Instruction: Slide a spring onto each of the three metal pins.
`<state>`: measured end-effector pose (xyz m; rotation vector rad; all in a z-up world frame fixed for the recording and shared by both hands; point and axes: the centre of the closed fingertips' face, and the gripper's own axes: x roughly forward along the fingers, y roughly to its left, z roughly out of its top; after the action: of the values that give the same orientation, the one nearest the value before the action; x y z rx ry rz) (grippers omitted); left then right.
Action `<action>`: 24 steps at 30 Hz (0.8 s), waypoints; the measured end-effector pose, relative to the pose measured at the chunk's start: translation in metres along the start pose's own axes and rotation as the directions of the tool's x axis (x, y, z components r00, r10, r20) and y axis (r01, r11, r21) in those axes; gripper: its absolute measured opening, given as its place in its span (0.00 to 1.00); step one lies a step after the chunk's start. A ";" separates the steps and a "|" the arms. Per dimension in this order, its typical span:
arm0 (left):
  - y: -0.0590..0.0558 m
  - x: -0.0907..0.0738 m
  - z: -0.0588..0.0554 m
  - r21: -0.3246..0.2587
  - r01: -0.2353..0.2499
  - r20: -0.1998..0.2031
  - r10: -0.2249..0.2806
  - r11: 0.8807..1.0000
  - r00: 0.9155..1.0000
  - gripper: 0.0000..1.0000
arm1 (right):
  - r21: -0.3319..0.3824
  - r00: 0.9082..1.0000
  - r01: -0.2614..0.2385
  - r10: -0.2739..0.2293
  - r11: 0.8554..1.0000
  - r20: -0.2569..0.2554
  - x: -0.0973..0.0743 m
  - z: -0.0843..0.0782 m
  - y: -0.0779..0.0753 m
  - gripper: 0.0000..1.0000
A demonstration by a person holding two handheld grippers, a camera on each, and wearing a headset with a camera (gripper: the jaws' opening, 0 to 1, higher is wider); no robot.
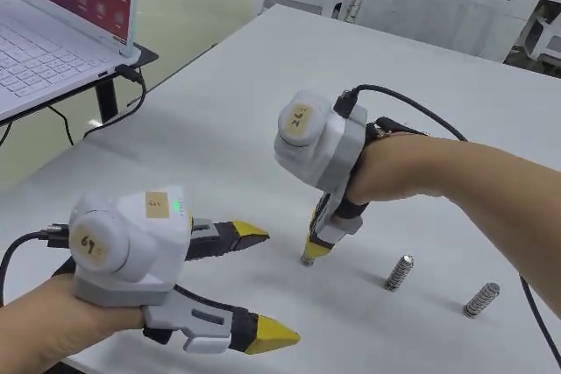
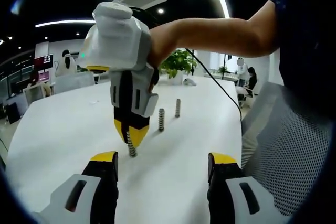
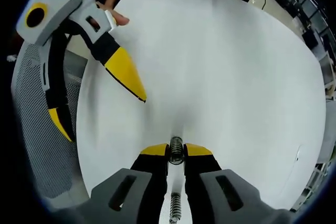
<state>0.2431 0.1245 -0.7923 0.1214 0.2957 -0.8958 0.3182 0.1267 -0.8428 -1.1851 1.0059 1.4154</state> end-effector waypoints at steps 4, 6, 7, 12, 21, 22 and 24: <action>0.001 0.000 0.001 0.001 -0.001 0.000 0.001 1.000 1.000 0.65 | 0.002 1.000 -0.001 0.001 1.000 -0.001 0.002 -0.001 0.002 0.09; 0.002 0.000 0.001 0.002 0.001 0.000 -0.001 1.000 1.000 0.65 | 0.002 1.000 -0.001 0.001 1.000 0.001 0.002 -0.001 0.003 0.09; 0.002 0.000 0.001 0.002 0.001 -0.001 -0.001 1.000 1.000 0.65 | 0.005 1.000 -0.003 0.003 1.000 0.003 0.002 -0.001 0.003 0.09; -0.002 0.002 0.002 0.003 0.003 -0.003 -0.003 1.000 1.000 0.65 | 0.006 1.000 -0.012 0.012 1.000 0.000 0.002 -0.002 0.005 0.09; -0.003 0.001 0.004 0.001 -0.001 -0.002 0.001 1.000 1.000 0.65 | -0.002 1.000 -0.009 0.009 1.000 -0.003 0.002 -0.005 0.009 0.15; -0.003 0.002 0.003 0.001 -0.002 -0.003 0.002 1.000 1.000 0.65 | -0.002 1.000 -0.009 0.009 1.000 -0.002 0.001 -0.005 0.009 0.16; -0.004 0.002 0.003 0.000 -0.001 -0.002 0.001 1.000 1.000 0.65 | 0.000 1.000 -0.008 0.008 1.000 0.004 0.000 -0.005 0.008 0.17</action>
<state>0.2421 0.1200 -0.7895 0.1230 0.2976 -0.8949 0.3110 0.1202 -0.8434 -1.1791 1.0089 1.4236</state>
